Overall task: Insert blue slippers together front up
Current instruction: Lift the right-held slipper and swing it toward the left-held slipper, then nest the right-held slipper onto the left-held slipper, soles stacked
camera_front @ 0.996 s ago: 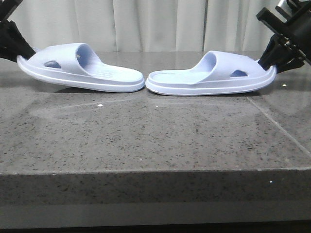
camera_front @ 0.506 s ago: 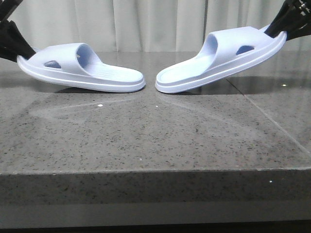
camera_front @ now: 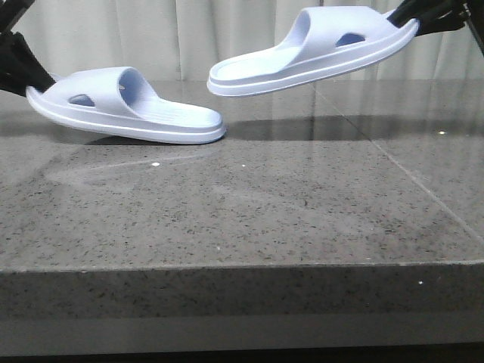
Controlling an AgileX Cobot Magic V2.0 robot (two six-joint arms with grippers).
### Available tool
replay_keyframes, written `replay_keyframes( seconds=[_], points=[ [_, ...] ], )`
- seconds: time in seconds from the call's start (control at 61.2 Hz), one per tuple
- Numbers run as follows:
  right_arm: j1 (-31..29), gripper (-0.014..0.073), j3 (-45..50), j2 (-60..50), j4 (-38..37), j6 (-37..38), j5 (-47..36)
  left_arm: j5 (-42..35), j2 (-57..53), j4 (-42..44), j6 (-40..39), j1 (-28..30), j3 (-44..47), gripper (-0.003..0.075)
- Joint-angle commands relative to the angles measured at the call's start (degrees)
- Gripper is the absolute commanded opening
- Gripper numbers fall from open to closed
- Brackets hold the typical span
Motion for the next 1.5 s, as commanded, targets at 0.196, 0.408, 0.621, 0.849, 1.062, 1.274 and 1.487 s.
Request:
replay_keyframes(
  seconds=[0.196, 0.408, 0.621, 0.849, 1.062, 1.274, 1.487],
  points=[
    [4.21, -0.0108, -1.58, -2.57, 4.58, 0.74, -7.71, 2.87, -4.00, -10.55, -0.42, -2.21, -1.69, -0.0020],
    [5.23, -0.0108, -1.58, -0.46, 4.64, 1.48, -7.94, 2.87, -4.00, -12.77, -0.42, -2.51, -1.69, -0.0020],
    [7.16, -0.0108, -1.50, 1.01, 4.77, 1.55, -9.79, 2.87, -4.00, -14.42, -0.42, -2.61, -1.69, -0.0020],
    [10.18, -0.0108, -1.50, 3.47, 5.80, 1.90, -10.43, 2.87, -4.00, -16.16, -0.42, -3.17, -1.69, -0.0020],
    [12.99, -0.0108, -1.22, 3.93, 7.13, 1.90, -12.34, 1.79, -4.00, -16.38, -0.42, -5.80, -1.69, -0.0020],
    [14.98, -0.0108, -1.22, 3.93, 8.20, 2.44, -12.52, 0.31, -4.00, -16.38, -0.71, -8.85, -1.69, -0.0020],
    [16.77, -0.0108, -0.75, 3.93, 9.77, 2.44, -13.33, -0.55, -4.00, -16.38, -1.40, -10.61, -1.69, -0.0020]
  ],
)
